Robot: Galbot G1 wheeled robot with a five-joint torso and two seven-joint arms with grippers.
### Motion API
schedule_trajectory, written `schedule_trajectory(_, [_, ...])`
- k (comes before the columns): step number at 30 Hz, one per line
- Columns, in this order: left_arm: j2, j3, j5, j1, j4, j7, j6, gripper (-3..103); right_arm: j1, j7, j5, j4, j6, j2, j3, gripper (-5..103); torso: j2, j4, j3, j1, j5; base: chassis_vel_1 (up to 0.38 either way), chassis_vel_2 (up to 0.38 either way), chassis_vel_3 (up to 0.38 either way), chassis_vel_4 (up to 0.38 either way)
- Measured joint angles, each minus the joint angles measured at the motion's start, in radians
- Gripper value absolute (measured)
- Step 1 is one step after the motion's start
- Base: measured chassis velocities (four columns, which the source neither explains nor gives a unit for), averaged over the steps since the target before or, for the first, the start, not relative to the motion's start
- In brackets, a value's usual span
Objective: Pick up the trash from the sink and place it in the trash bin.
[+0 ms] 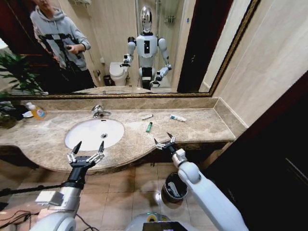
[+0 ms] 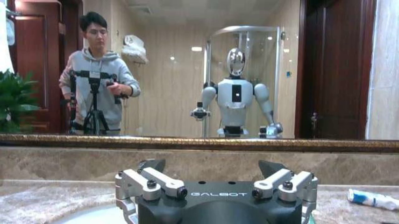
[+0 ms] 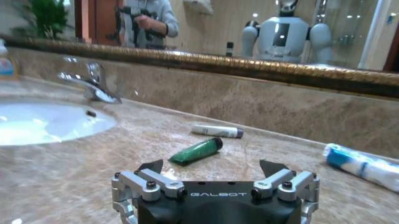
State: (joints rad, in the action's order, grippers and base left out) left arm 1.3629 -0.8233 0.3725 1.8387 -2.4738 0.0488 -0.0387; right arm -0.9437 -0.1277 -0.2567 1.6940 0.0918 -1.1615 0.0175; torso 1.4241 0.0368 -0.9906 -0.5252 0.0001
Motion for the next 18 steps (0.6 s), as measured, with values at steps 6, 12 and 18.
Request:
schedule_trajectory(6, [0.000, 0.000, 0.000, 0.000, 0.000, 0.000, 0.000, 100, 0.154, -0.050, 0.000, -0.122, 0.042, -0.044, 0.078, 100, 0.000, 0.0002, 0.000, 0.000, -0.0003, 0.000, 0.000, 0.000, 0.000])
schedule_trajectory(12, [0.000, 0.000, 0.000, 0.000, 0.000, 0.000, 0.000, 100, 0.219, -0.064, -0.011, -0.174, 0.068, -0.072, 0.115, 100, 0.000, 0.0001, 0.000, 0.000, -0.0003, 0.000, 0.000, 0.000, 0.000])
schedule_trajectory(18, [0.000, 0.000, 0.000, 0.000, 0.000, 0.000, 0.000, 100, 0.249, -0.075, -0.031, -0.200, 0.079, -0.094, 0.147, 100, 0.000, 0.0001, 0.000, 0.000, -0.0003, 0.000, 0.000, 0.000, 0.000])
